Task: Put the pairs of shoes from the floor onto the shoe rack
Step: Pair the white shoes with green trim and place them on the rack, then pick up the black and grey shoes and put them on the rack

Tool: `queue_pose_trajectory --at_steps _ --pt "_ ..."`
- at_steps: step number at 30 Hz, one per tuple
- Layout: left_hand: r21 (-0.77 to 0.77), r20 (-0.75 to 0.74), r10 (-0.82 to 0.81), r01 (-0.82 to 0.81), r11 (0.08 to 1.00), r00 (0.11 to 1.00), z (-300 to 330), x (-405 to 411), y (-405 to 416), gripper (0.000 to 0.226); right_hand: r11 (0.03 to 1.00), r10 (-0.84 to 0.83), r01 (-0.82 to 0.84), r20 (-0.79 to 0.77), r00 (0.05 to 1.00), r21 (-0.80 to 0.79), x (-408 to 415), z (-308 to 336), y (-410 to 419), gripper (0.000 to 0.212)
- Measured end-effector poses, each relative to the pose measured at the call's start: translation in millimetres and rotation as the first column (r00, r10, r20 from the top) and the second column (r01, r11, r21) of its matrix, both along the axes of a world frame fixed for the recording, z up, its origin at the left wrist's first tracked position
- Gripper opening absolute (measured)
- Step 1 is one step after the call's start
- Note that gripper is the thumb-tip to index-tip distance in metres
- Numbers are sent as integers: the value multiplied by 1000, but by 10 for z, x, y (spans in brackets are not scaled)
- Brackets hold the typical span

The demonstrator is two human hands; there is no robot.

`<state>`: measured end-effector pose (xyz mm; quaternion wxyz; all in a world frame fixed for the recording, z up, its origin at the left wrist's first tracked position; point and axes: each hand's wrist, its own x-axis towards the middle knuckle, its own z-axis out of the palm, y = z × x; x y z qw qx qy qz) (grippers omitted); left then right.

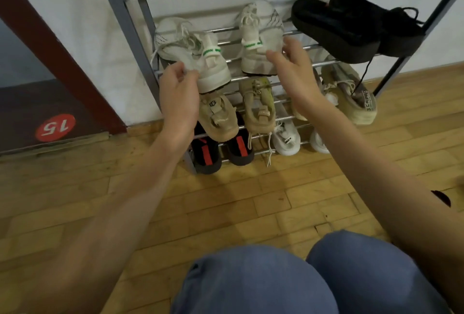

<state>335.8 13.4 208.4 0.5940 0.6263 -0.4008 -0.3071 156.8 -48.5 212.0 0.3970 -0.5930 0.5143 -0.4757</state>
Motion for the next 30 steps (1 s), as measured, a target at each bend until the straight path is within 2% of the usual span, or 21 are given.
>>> queue_pose_trajectory --at_steps 1,3,4,6,9,11,14,16,19,23,25,27,29,30 --pt "-21 43 51 -50 999 998 -55 -41 71 32 998 -21 19 -41 999 -57 -40 -39 101 53" --pt "-143 167 132 -109 984 977 -157 -166 231 28 982 -57 40 -90 994 -184 -158 -205 278 47" --pt "-202 240 140 -91 975 961 -219 -231 300 24 971 -74 47 -108 991 -236 -240 -314 356 42" --pt "-238 337 48 36 971 940 -388 -329 377 19 958 -103 60 -142 985 -281 -443 -555 509 34" --pt "-39 387 -270 308 950 882 -723 -484 377 12 974 -143 103 -199 970 -200 -843 -1002 794 28" --pt "134 338 -465 447 884 819 -948 -663 341 9 986 -167 158 -283 944 -54 -1176 -1344 1046 28" --pt "283 260 -627 563 777 734 -1242 -1034 264 11 946 -165 269 -441 882 183 -1715 -1810 1495 30" --pt "344 194 -713 634 693 674 -1398 -1337 208 12 881 -181 379 -539 823 283 -2068 -2037 1774 32" --pt "411 143 -809 710 572 570 -1614 -1796 146 13 776 -249 539 -625 739 328 -2494 -2256 2120 32" --pt "474 174 -902 769 428 394 -1857 -2303 134 19 564 -440 734 -614 655 378 -2850 -2447 2348 44" --pt "500 185 -924 777 382 335 -1945 -2499 146 18 457 -505 780 -597 623 428 -3014 -2555 2338 45" --pt "507 180 -933 783 360 313 -2029 -2648 184 18 356 -550 788 -569 611 502 -3148 -2624 2287 54" --pt "512 173 -938 787 346 300 -2104 -2744 249 18 306 -614 789 -523 591 532 -3233 -2635 2228 71" --pt "511 170 -940 789 341 295 -2145 -2769 287 19 313 -639 791 -500 585 526 -3257 -2617 2199 76"
